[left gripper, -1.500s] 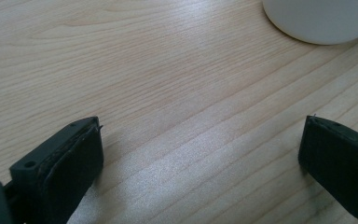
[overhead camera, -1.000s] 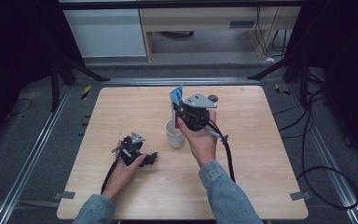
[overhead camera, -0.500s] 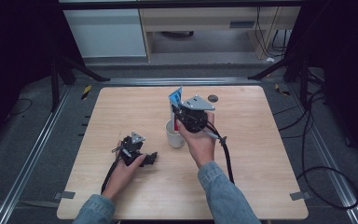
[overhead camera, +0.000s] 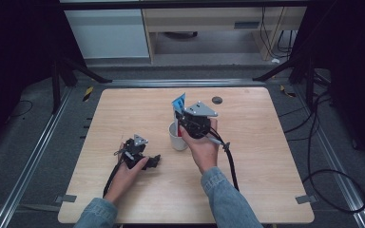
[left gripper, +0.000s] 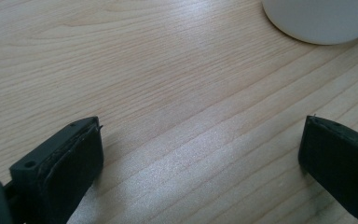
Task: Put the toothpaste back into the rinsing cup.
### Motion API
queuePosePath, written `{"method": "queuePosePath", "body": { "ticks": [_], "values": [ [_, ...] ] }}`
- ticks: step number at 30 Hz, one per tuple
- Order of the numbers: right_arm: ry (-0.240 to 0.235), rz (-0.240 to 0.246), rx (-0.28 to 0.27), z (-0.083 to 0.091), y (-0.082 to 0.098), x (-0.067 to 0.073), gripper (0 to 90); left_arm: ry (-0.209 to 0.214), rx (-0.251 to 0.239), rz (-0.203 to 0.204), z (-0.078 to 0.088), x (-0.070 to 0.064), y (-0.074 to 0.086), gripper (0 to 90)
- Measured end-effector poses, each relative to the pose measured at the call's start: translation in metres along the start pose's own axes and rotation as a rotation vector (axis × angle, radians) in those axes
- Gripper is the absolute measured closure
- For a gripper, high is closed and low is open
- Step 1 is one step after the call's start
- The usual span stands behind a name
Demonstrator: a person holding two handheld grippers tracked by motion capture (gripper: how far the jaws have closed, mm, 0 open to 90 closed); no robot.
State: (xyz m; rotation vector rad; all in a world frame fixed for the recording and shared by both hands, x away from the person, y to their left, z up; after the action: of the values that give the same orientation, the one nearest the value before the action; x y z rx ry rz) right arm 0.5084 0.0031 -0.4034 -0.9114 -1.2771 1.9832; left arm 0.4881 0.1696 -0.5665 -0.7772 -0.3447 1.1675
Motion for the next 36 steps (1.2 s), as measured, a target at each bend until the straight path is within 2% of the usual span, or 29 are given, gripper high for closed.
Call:
{"method": "queuePosePath", "body": {
  "ticks": [10, 36],
  "values": [
    [-0.006, -0.011, 0.016, -0.006, 0.014, 0.005, 74.5, 0.001, 0.004, -0.001, 0.000, 0.000, 0.000, 0.0],
    [-0.021, -0.015, 0.041, -0.012, 0.029, 0.012, 74.4, 0.000, 0.007, -0.004, 0.000, 0.000, 0.000, 0.0]
  ]
}}
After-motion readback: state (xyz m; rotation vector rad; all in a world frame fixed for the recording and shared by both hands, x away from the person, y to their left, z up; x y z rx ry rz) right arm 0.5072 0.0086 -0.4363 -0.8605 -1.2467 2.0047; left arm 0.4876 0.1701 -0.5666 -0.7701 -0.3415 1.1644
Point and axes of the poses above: each handheld gripper's, and its own axes: z roughly backward along the jaws, y roughly out of its underside, x roughly to its left, the point moved 8 cm from there along -z, roughly forward along the jaws, and after that the axes turned 13 degrees about z, right-handed, at the moved point
